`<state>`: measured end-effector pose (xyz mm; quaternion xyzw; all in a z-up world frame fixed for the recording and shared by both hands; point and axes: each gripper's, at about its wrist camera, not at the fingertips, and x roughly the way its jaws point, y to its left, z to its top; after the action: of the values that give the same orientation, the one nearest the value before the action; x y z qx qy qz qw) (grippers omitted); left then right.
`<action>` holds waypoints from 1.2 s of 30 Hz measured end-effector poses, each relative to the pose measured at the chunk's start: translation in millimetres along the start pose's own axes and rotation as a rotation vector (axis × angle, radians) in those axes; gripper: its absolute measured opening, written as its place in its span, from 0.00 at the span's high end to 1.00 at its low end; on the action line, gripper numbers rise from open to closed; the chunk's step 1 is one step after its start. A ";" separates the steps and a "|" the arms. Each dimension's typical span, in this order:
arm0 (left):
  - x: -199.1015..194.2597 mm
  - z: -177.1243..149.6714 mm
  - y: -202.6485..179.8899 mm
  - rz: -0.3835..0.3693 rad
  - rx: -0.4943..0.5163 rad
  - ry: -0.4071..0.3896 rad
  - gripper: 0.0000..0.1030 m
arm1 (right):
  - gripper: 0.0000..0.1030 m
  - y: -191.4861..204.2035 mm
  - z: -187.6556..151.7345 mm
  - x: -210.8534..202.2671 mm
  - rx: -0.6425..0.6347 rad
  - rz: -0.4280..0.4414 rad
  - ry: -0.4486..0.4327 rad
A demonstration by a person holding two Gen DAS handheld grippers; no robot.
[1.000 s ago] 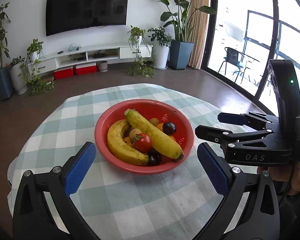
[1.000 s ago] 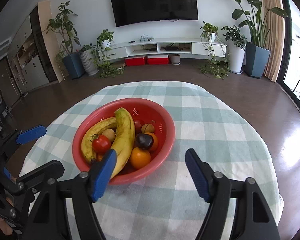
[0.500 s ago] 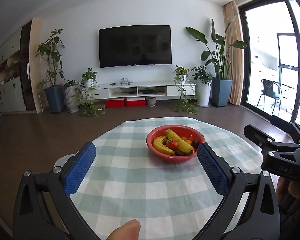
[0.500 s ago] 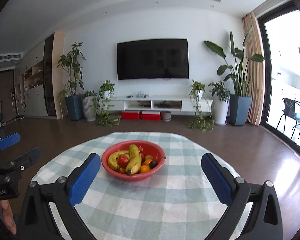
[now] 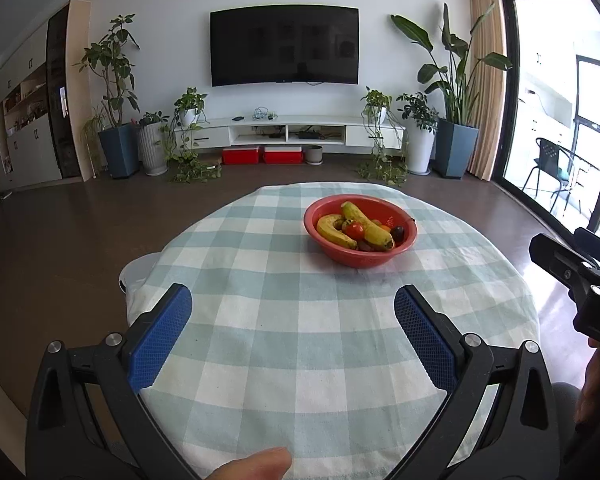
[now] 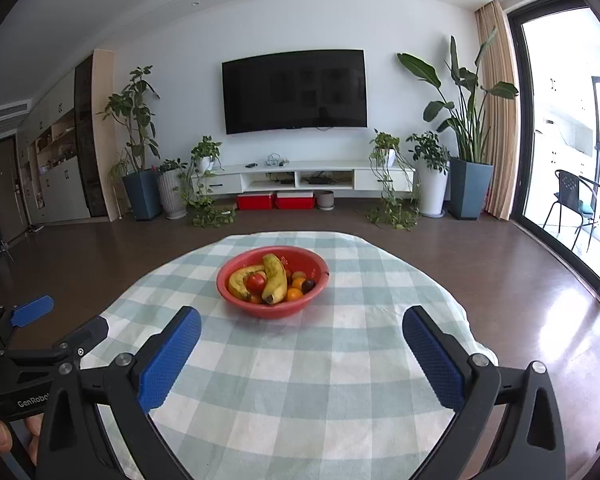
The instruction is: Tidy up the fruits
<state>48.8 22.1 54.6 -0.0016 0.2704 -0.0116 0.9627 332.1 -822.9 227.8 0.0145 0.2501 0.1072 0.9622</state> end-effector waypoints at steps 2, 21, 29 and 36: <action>4.9 -2.3 -0.6 0.002 -0.006 0.023 0.00 | 0.00 -2.6 -4.3 0.4 0.009 -0.008 0.019; 35.0 -24.8 -12.0 -0.010 0.007 0.124 0.00 | 0.00 -3.5 -31.9 11.8 0.014 -0.023 0.121; 38.4 -27.7 -16.0 -0.011 0.021 0.136 0.00 | 0.00 -5.4 -36.0 14.0 0.014 -0.023 0.138; 39.2 -28.2 -16.4 -0.010 0.021 0.139 0.00 | 0.00 -4.6 -37.2 15.4 0.010 -0.024 0.146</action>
<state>67.2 4.9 10.2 0.0081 0.3367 -0.0195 0.9414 328.1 -825.0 187.5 0.0082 0.3204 0.0953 0.9425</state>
